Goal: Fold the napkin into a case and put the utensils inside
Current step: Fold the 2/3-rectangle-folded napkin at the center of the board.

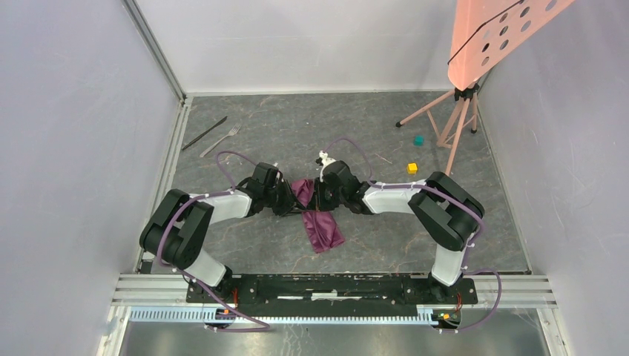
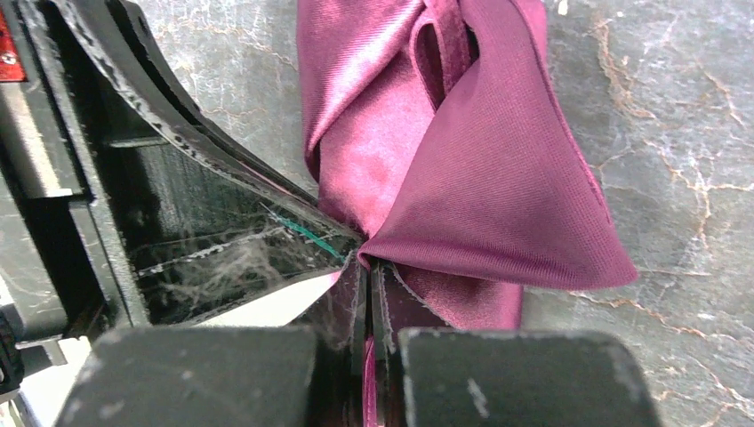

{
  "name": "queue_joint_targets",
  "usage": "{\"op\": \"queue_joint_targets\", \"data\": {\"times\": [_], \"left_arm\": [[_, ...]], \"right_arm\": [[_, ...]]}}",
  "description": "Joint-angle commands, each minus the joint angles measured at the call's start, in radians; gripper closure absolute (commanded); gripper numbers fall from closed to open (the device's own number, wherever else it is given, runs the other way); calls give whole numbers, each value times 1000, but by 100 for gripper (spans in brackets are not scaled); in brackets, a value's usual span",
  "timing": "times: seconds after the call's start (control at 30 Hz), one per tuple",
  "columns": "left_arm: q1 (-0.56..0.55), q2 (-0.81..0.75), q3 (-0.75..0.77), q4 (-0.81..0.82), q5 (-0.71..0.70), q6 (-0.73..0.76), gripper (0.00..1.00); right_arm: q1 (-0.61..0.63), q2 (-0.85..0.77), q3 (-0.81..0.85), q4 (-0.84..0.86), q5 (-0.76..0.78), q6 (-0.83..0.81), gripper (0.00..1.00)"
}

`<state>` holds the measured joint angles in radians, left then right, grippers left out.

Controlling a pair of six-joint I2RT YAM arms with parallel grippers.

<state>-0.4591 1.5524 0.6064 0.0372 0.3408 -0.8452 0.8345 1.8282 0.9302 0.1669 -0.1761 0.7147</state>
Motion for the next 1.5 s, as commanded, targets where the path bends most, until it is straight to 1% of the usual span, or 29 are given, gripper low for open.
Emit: {"op": "queue_joint_targets", "data": {"times": [0.0, 0.13, 0.2, 0.3, 0.43, 0.5, 0.53, 0.57, 0.67, 0.73, 0.8, 0.83, 0.97, 1.07, 1.1, 1.2, 1.27, 1.3, 1.37, 1.47], "left_arm": [[2, 26, -18, -18, -40, 67, 78], [2, -31, -50, -18, -43, 74, 75], [1, -58, -67, -9, -48, 70, 74], [2, -60, -68, -3, -47, 67, 75], [2, -55, -69, -8, -45, 67, 77], [1, -80, -70, -27, -51, 72, 74], [2, -99, -69, -44, -55, 80, 71], [0, -119, -70, -76, -61, 87, 64], [-1, -208, -93, -130, -50, 101, 42], [-9, -280, -121, -157, -44, 95, 32], [-39, -325, -129, -189, -45, 81, 24], [-55, -328, -119, -213, -53, 74, 16], [-149, -300, -95, -223, -123, 16, 18], [-177, -220, -68, -217, -165, -16, 23], [-180, -192, -60, -217, -174, -28, 27], [-183, -114, -31, -199, -181, -71, 33], [-188, -85, -22, -198, -218, -91, 40], [-188, -72, -18, -209, -235, -98, 48], [-189, -63, -12, -216, -245, -110, 54], [-189, -57, 2, -238, -257, -133, 62]], "right_arm": [[13, -8, 19, 51, 6, 22, 100], [12, -11, 8, 64, 43, 67, 100], [13, -11, -14, 107, 44, 116, 100], [13, -4, -39, 167, 31, 173, 100], [13, 37, -25, 151, 36, 156, 100], [13, 51, -37, 155, 32, 151, 100], [12, 50, -51, 168, 33, 152, 100], [12, 44, -69, 185, 34, 156, 100], [12, 36, -74, 192, 34, 148, 100], [12, 37, -57, 167, 36, 130, 100], [13, 34, -51, 160, 35, 122, 100], [12, 30, -50, 161, 34, 121, 100], [12, 30, -45, 166, 21, 122, 100], [13, 29, -46, 168, 14, 123, 100], [13, 26, -48, 168, 12, 122, 100], [13, 19, -50, 171, 7, 114, 100], [13, 13, -50, 172, 5, 109, 100], [13, 10, -48, 170, 0, 100, 100], [12, 8, -36, 156, -16, 72, 95], [12, -9, -27, 125, -27, 21, 91]]}}
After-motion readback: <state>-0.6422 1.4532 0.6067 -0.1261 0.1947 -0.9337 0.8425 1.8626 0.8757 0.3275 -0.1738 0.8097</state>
